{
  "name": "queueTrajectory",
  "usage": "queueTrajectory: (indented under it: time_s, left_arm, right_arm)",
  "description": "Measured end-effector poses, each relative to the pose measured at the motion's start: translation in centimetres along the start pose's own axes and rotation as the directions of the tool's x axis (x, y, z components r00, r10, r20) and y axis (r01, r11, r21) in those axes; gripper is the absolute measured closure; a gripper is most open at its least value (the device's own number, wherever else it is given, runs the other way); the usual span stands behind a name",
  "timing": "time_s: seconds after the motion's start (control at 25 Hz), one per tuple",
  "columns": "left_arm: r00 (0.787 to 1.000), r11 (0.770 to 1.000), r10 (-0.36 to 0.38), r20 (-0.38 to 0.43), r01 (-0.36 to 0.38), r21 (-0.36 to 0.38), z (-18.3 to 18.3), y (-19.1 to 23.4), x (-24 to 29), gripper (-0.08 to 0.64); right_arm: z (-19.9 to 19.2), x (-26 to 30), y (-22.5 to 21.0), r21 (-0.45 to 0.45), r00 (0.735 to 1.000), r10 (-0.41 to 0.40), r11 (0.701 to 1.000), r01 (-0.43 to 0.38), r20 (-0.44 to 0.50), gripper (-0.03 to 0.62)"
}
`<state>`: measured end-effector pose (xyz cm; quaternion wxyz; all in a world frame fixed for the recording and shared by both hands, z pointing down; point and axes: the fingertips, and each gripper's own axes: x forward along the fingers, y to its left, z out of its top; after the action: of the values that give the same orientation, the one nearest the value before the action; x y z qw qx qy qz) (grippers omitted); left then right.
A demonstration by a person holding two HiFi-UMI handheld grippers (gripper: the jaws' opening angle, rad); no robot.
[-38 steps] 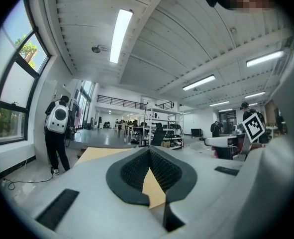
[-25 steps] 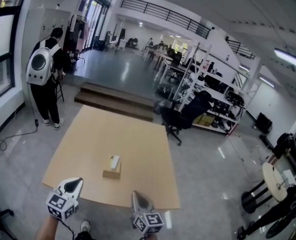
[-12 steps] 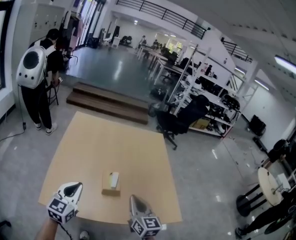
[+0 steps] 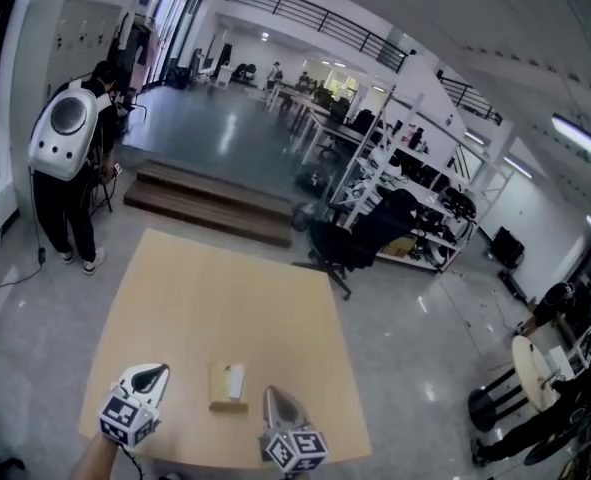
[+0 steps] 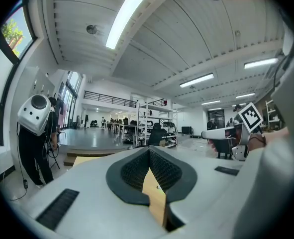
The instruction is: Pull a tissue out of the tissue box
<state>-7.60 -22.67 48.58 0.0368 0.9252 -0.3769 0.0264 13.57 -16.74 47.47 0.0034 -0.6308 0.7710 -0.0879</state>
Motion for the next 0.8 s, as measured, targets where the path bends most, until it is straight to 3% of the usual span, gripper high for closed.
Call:
queueTrajectory:
  time_s: [0.48, 0.8]
  left_arm:
    - [0.999, 1.0, -0.023, -0.044, 0.023, -0.022, -1.3, 1.3, 4.5, 0.554]
    - [0.998, 0.999, -0.011, -0.069, 0.008, -0.043, -4.4, 1.6, 5.4, 0.554]
  right_arm:
    - [-1.5, 4.0, -2.4, -0.011, 0.999, 0.002, 1.0, -0.002, -0.033, 0.591]
    - [-4.0, 5.1, -2.6, -0.027, 0.997, 0.012, 1.0, -0.014, -0.072, 0.591]
